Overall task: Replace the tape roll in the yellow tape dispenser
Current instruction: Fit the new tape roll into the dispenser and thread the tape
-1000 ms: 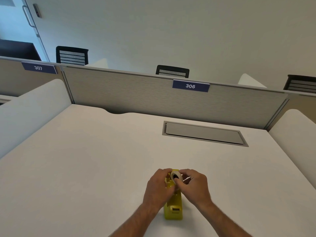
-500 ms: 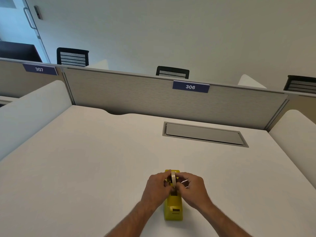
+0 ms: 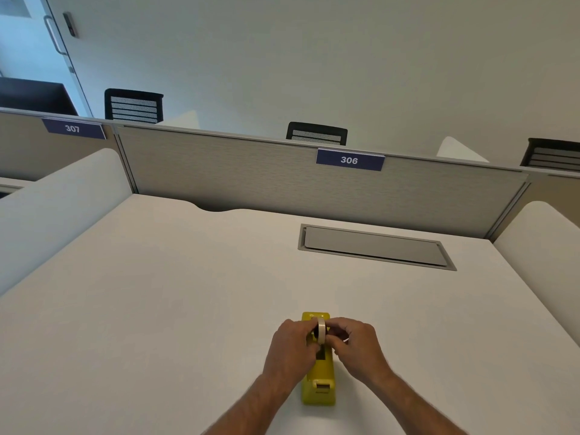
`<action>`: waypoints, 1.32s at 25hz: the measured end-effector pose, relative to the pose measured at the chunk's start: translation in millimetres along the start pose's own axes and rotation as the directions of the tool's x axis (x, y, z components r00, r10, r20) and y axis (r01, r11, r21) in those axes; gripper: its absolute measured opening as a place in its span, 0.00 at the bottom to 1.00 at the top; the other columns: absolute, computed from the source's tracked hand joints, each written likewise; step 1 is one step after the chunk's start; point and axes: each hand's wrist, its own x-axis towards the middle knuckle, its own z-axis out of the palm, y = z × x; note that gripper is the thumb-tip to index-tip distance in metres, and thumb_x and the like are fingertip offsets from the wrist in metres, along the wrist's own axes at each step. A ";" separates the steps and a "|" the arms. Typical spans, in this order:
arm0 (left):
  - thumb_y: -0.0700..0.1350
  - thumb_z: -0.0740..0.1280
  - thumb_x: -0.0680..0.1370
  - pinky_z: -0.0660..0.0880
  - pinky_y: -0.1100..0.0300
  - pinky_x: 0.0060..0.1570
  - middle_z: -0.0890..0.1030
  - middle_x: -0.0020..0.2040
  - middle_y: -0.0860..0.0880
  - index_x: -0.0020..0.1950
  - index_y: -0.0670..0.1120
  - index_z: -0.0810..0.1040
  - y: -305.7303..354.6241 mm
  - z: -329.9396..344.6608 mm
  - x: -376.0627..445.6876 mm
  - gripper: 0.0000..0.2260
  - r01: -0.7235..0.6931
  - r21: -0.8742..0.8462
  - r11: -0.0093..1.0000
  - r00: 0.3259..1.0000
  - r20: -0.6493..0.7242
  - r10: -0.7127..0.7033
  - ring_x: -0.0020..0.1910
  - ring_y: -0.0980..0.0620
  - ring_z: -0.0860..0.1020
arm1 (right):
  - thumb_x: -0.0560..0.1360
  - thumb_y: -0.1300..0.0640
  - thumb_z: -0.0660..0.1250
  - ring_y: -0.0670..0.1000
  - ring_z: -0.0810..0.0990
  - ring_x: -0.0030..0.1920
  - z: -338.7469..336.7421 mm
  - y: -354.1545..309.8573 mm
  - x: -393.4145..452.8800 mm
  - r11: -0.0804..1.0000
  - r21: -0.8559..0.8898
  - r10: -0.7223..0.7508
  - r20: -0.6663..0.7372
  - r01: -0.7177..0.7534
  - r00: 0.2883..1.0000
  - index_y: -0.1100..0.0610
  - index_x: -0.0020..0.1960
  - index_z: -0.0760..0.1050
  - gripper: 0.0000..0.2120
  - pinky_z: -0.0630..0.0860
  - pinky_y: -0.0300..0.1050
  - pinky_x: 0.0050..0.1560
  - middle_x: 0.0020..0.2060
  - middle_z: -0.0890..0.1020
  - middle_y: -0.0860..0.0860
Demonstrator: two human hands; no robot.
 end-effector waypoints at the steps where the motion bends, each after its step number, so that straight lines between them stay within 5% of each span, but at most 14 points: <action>1: 0.43 0.69 0.73 0.71 0.65 0.49 0.83 0.51 0.53 0.60 0.56 0.80 -1.8 2.4 0.4 0.16 0.001 -0.001 1.000 1.000 -0.008 -0.001 0.51 0.52 0.75 | 0.71 0.63 0.73 0.42 0.83 0.43 0.0 0.3 0.6 1.000 -0.009 -0.006 0.004 0.006 1.000 0.44 0.50 0.84 0.16 0.76 0.31 0.42 0.40 0.86 0.40; 5: 0.47 0.70 0.74 0.66 0.62 0.65 0.74 0.69 0.55 0.67 0.52 0.77 -8.9 6.5 2.0 0.20 0.022 0.046 0.999 1.000 0.010 -0.022 0.66 0.52 0.70 | 0.72 0.63 0.72 0.45 0.82 0.43 2.8 -1.9 2.9 0.996 -0.076 -0.038 0.018 0.040 0.999 0.47 0.51 0.84 0.13 0.80 0.40 0.47 0.43 0.85 0.43; 11: 0.50 0.68 0.76 0.63 0.62 0.69 0.68 0.74 0.56 0.71 0.55 0.73 -12.2 5.8 2.3 0.22 -0.008 0.085 0.996 0.999 0.039 0.005 0.70 0.53 0.67 | 0.73 0.59 0.73 0.45 0.81 0.42 2.0 -2.5 3.7 0.989 -0.142 -0.036 0.032 0.040 0.999 0.47 0.52 0.84 0.10 0.80 0.42 0.47 0.41 0.83 0.46; 22: 0.54 0.66 0.77 0.64 0.60 0.68 0.68 0.75 0.57 0.70 0.56 0.74 -16.9 10.7 -1.9 0.20 -0.048 0.111 0.993 0.999 0.009 0.048 0.70 0.53 0.67 | 0.73 0.52 0.73 0.44 0.78 0.40 1.0 -2.4 2.0 0.977 -0.210 -0.036 0.035 0.042 0.999 0.46 0.48 0.86 0.05 0.74 0.35 0.42 0.38 0.81 0.46; 26: 0.56 0.70 0.75 0.65 0.61 0.66 0.72 0.72 0.57 0.67 0.56 0.76 -17.8 10.8 -1.7 0.21 -0.028 0.096 0.995 0.999 -0.028 0.031 0.69 0.54 0.68 | 0.69 0.53 0.73 0.45 0.80 0.39 -1.8 -1.2 -0.2 0.981 -0.188 -0.036 0.024 0.040 0.999 0.47 0.46 0.84 0.06 0.79 0.40 0.41 0.39 0.81 0.44; 31: 0.55 0.73 0.71 0.65 0.69 0.57 0.76 0.64 0.58 0.62 0.55 0.79 -15.7 9.5 -1.7 0.20 -0.009 0.044 0.999 0.996 -0.084 0.012 0.63 0.56 0.72 | 0.68 0.47 0.68 0.40 0.75 0.45 -4.6 -0.9 3.8 0.945 -0.245 -0.187 0.133 0.215 0.973 0.44 0.60 0.78 0.20 0.71 0.29 0.42 0.51 0.81 0.37; 33: 0.55 0.72 0.70 0.66 0.69 0.56 0.75 0.63 0.58 0.63 0.56 0.77 -15.9 8.7 -1.4 0.21 0.000 0.011 1.000 0.996 -0.084 0.001 0.62 0.56 0.72 | 0.70 0.46 0.66 0.39 0.73 0.47 -5.7 -2.5 7.3 0.916 -0.299 -0.219 0.189 0.268 0.957 0.44 0.61 0.78 0.20 0.73 0.33 0.49 0.54 0.82 0.38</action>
